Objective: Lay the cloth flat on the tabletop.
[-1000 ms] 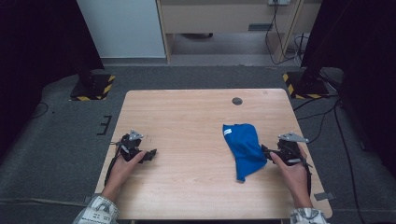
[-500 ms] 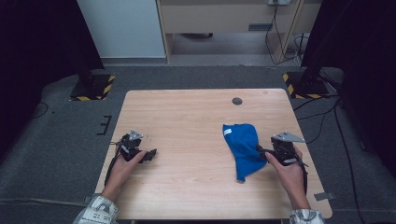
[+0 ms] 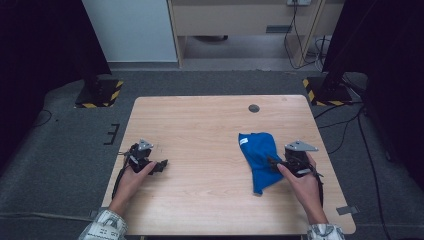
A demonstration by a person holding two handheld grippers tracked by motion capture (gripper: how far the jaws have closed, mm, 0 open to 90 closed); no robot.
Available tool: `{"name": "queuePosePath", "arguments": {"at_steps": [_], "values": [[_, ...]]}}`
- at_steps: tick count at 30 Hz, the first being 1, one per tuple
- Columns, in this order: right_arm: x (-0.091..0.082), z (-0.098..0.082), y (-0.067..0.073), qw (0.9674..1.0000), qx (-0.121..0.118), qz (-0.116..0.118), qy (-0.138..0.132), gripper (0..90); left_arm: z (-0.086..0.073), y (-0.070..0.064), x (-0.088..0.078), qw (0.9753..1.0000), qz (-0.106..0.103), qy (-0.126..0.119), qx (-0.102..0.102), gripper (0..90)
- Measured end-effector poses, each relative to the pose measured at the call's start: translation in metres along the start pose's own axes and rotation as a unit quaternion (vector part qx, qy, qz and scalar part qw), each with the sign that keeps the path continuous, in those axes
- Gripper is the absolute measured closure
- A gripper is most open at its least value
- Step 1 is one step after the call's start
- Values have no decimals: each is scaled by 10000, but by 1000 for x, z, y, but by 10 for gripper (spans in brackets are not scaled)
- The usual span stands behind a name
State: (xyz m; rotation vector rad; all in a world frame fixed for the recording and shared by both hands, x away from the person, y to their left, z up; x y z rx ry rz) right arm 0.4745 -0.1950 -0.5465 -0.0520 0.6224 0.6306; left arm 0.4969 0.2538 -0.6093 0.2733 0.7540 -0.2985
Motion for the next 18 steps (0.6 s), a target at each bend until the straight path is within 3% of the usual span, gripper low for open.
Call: {"name": "queuePosePath", "arguments": {"at_steps": [7,13,16,18], "values": [[13,-5,2,9998,-16,65,167,131,0,0,0,10000,3,0,-1,0],[29,-21,-1,9982,-7,83,598,162,0,0,0,10000,5,-1,-2,0],[34,-29,-1,9967,31,133,802,261,0,0,0,10000,5,-1,-2,0],[35,-31,0,9963,-27,235,827,411,0,0,0,10000,6,-1,-3,0]]}}
Point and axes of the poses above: each handheld gripper's, and its own axes: x roughly forward along the jaws, z roughly out of its top, y roughly to its left, the point moved 10 cm from there along x, roughly forward along the jaws, and after that the axes turned 11 degrees about z, right-handed, at the moved point
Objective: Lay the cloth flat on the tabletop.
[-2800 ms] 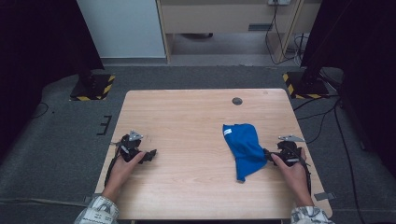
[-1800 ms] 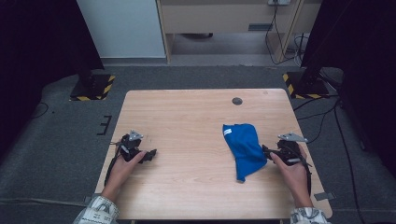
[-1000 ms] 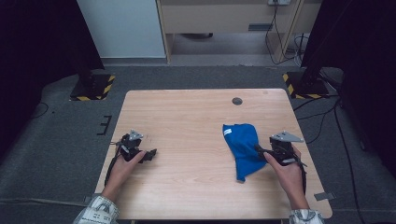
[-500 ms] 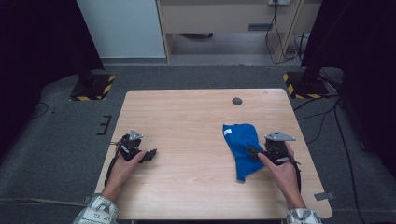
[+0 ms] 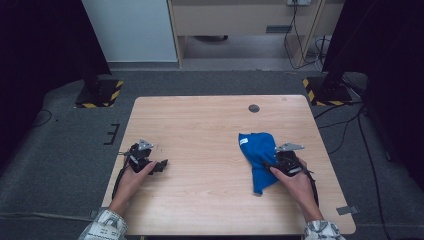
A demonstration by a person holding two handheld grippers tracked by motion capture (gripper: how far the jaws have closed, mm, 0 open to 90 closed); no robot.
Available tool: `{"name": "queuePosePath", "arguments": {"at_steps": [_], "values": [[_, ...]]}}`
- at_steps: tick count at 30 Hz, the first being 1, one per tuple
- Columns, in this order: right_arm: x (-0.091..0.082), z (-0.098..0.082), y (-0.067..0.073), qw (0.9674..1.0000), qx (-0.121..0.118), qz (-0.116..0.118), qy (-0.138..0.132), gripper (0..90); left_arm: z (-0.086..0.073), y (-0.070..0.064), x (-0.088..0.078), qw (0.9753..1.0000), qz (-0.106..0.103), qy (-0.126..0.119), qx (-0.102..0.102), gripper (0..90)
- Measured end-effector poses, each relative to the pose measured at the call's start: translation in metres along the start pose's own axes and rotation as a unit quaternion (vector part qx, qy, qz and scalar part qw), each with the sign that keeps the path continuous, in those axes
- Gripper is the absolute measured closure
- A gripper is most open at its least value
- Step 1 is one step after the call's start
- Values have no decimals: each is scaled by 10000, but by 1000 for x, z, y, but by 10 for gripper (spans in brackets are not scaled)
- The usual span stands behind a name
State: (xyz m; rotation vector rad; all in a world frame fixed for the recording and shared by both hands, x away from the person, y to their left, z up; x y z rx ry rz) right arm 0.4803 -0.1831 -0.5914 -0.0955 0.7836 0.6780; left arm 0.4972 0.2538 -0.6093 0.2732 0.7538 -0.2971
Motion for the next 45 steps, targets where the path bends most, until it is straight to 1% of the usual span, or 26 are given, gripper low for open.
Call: {"name": "queuePosePath", "arguments": {"at_steps": [1,2,3,4,6,8,12,16,17,20,22,24,27,29,32,35,37,40,43,45], "values": [[0,0,1,10000,-33,34,-3,491,0,0,0,10000,1,0,2,0],[-1,1,1,10000,-85,-19,-35,588,0,0,0,10000,1,0,1,0],[-3,2,1,9999,-162,-29,-51,643,0,0,0,10000,1,-1,0,0],[-4,3,1,9998,-177,7,-95,692,0,0,0,10000,1,0,0,0],[-6,5,2,9997,-180,48,-184,748,0,0,0,10000,2,1,2,0],[-10,8,4,9994,-177,122,-286,773,0,0,0,10000,2,0,1,0],[-16,17,10,9984,-234,244,-456,791,0,0,0,10000,2,0,2,0],[-20,28,21,9973,-307,387,-544,795,0,0,0,10000,5,1,-5,0],[-21,31,25,9969,-387,425,-538,795,0,0,0,10000,6,2,-2,0],[-22,42,33,9957,-492,500,-600,798,0,0,0,10000,8,1,-2,0],[-23,50,38,9951,-527,529,-647,799,0,0,0,10000,12,3,-2,0],[-23,59,40,9945,-589,544,-679,799,0,0,0,10000,15,5,-8,0],[-22,72,44,9938,-621,574,-726,799,0,0,0,10000,16,6,-8,0],[-21,81,47,9932,-693,578,-737,800,-1,0,0,10000,21,6,-25,0],[-20,96,52,9924,-717,609,-798,800,-1,1,-1,10000,35,8,-44,0],[-19,111,60,9913,-845,592,-820,799,-1,1,0,10000,44,8,-53,0],[-17,120,68,9900,-937,603,-862,799,-1,1,0,10000,46,9,-52,0],[-11,130,80,9887,-1054,629,-864,795,0,1,0,10000,55,8,-59,0],[1,133,91,9878,-1169,659,-794,790,0,1,0,10000,57,9,-59,0],[10,132,94,9883,-1192,646,-700,788,0,1,0,10000,58,10,-61,0]]}}
Point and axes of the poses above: each handheld gripper's, and its own axes: x roughly forward along the jaws, z roughly out of its top, y roughly to its left, the point moved 10 cm from there along x, roughly forward along the jaws, and after that the axes turned 11 degrees about z, right-handed, at the moved point
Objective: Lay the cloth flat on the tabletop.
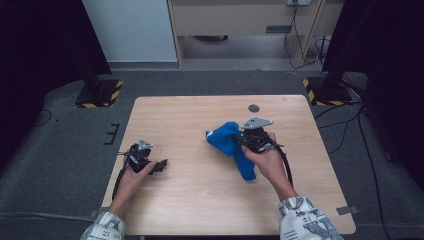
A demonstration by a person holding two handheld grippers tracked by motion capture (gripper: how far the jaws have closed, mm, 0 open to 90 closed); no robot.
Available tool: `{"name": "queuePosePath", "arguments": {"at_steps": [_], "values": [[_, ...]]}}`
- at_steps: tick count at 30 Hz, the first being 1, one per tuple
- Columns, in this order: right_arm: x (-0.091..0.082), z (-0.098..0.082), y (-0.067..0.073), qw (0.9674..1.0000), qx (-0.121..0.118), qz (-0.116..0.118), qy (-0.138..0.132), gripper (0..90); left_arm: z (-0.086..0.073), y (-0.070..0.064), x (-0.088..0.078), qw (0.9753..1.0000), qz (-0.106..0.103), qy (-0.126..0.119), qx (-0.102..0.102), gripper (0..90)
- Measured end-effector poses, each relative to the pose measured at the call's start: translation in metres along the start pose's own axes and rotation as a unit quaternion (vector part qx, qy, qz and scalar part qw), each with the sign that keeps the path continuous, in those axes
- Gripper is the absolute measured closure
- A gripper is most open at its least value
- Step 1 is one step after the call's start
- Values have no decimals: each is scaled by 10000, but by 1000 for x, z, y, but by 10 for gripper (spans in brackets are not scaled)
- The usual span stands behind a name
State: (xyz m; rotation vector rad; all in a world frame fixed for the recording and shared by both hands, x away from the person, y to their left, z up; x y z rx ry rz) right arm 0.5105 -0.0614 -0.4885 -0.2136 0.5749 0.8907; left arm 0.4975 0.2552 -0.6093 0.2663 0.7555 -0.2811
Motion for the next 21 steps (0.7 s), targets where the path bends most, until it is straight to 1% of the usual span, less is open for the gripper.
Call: {"name": "queuePosePath", "arguments": {"at_steps": [2,5,6,11,14,16,18,21], "values": [[9,-3,2,9999,-58,-20,82,786,0,0,0,10000,7,0,-9,0],[24,-12,8,9997,-52,23,219,762,0,0,0,10000,8,1,-8,0],[28,-15,11,9995,-88,54,297,761,0,0,0,10000,8,0,-9,0],[50,-24,35,9985,-174,294,418,752,0,0,0,10000,10,2,-7,0],[60,-29,48,9976,-286,368,510,729,0,0,0,10000,10,0,-9,0],[63,-31,55,9975,-248,438,491,718,0,0,0,10000,11,1,-8,0],[66,-33,60,9970,-270,483,535,698,0,0,0,10000,9,2,-7,0],[70,-36,66,9964,-116,656,526,672,0,0,0,10000,9,1,-8,0]]}}
Point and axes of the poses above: each handheld gripper's, and its own axes: x roughly forward along the jaws, z roughly out of its top, y roughly to its left, the point moved 10 cm from there along x, roughly forward along the jaws, and after that the axes turned 11 degrees about z, right-handed, at the moved point
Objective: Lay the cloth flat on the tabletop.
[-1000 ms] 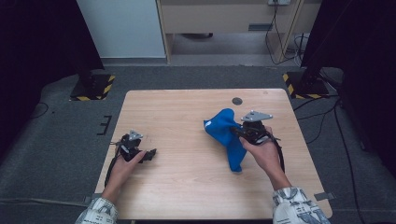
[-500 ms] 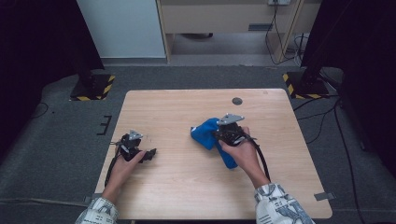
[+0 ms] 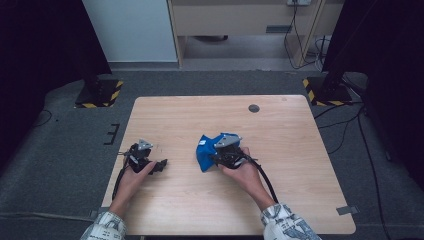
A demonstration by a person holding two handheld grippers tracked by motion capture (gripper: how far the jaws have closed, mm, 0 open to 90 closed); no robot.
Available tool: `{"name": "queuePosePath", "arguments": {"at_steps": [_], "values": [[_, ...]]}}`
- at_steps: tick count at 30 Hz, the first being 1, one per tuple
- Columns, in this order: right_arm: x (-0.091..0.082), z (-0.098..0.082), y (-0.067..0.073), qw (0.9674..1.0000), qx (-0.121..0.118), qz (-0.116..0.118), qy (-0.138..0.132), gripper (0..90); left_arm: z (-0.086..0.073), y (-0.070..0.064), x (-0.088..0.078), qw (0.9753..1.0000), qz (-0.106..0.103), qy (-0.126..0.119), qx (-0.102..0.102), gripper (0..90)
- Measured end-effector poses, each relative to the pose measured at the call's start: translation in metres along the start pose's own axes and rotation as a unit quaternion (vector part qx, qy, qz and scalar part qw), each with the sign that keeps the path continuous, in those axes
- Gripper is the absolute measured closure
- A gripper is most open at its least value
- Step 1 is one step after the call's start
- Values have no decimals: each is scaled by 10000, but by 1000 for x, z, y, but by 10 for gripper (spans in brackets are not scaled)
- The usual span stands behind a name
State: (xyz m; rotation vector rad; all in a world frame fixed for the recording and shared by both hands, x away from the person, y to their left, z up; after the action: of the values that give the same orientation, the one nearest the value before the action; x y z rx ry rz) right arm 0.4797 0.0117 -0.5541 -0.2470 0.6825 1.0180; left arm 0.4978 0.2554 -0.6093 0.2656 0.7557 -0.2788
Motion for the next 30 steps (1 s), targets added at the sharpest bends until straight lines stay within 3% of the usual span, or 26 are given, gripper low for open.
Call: {"name": "queuePosePath", "arguments": {"at_steps": [3,7,9,15,21,30], "values": [[5,-3,4,9999,77,118,46,616,0,0,0,10000,1,0,1,0],[7,-3,8,9998,91,133,72,458,0,0,0,10000,2,0,0,0],[2,1,8,10000,85,49,19,340,0,0,0,10000,2,0,-1,0],[-15,10,8,9997,174,-55,-130,178,0,0,0,10000,15,6,-10,0],[-34,15,-4,9994,189,-203,-229,192,-1,0,-1,10000,20,7,-12,0],[-58,15,-45,9973,386,-544,-311,405,-1,0,-1,10000,18,8,-11,0]]}}
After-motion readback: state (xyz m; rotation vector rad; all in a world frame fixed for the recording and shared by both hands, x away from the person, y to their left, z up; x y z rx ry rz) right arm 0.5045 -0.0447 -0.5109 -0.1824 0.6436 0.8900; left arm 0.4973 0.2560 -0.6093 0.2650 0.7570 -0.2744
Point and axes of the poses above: each handheld gripper's, and its own axes: x roughly forward along the jaws, z roughly out of its top, y roughly to its left, the point moved 10 cm from there along x, roughly forward along the jaws, and after that the axes turned 11 degrees about z, right-handed, at the moved point
